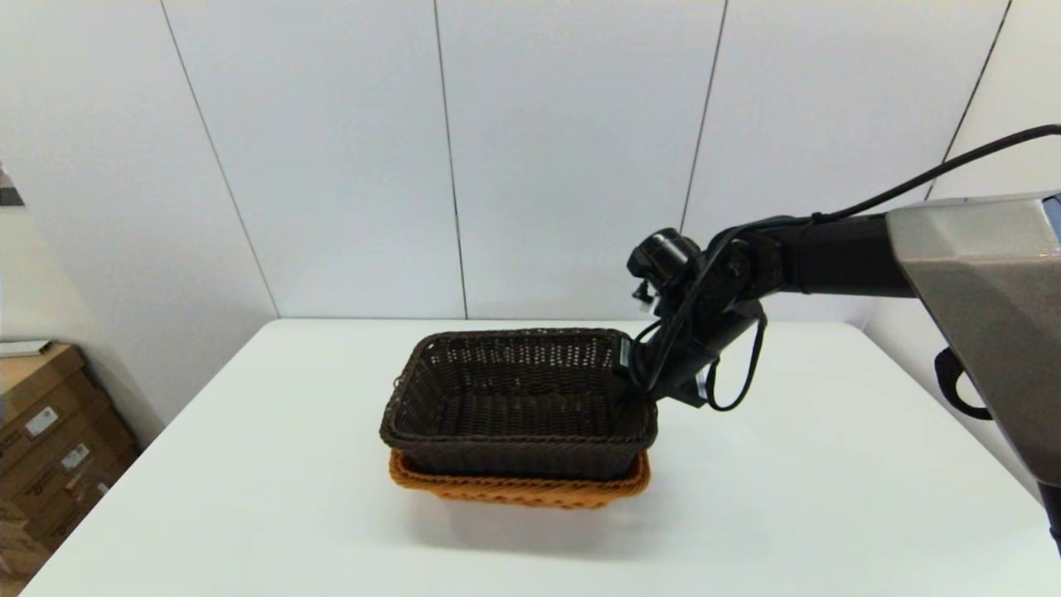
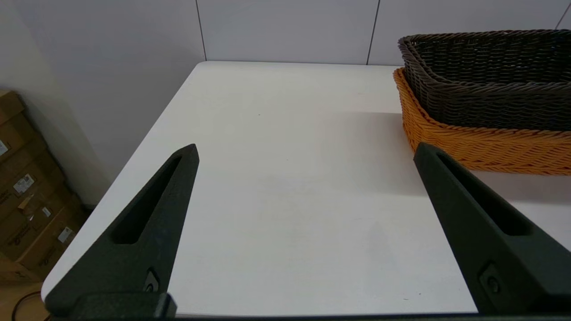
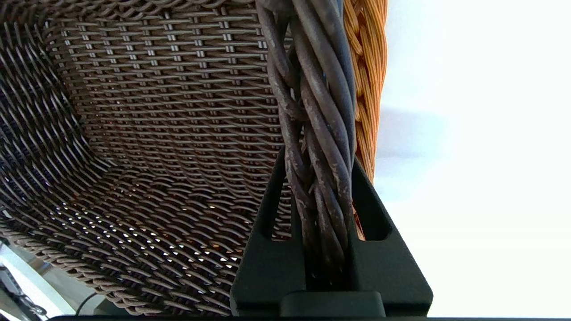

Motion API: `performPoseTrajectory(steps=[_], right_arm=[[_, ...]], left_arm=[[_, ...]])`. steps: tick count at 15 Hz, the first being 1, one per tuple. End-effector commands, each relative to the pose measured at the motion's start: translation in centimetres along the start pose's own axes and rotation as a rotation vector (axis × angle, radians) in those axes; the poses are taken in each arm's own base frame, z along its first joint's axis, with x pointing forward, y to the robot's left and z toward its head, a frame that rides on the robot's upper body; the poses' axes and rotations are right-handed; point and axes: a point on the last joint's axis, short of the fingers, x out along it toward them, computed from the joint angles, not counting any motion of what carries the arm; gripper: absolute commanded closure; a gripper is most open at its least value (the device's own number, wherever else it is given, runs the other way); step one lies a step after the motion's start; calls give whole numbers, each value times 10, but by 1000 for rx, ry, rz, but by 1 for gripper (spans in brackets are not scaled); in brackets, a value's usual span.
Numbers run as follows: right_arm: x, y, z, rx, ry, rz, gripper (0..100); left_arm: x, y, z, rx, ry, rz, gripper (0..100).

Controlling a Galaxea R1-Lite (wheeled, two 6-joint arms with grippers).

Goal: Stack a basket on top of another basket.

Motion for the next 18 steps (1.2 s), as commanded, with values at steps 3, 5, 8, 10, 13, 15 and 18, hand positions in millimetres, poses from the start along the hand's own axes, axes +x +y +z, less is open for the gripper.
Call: performPoseTrajectory(steps=[3, 5, 8, 10, 13, 15, 18], right_arm=[[4, -3, -1, 9, 11, -17, 0], [-1, -1, -1, 1, -1, -10, 0], [-25, 4, 3, -31, -68, 20, 0], [-64, 5, 2, -47, -158, 55, 0], [-125, 5, -3, -63, -290, 125, 0], [-166, -6, -11, -76, -379, 134, 0], [-222, -17, -32, -126, -576, 46, 0]], left_arm=[[0, 0, 0, -1, 0, 0, 0], [0, 0, 0, -1, 0, 0, 0], [0, 0, 0, -1, 0, 0, 0], [0, 0, 0, -1, 0, 0, 0], [0, 0, 0, -1, 0, 0, 0], [0, 0, 0, -1, 0, 0, 0], [0, 0, 0, -1, 0, 0, 0]])
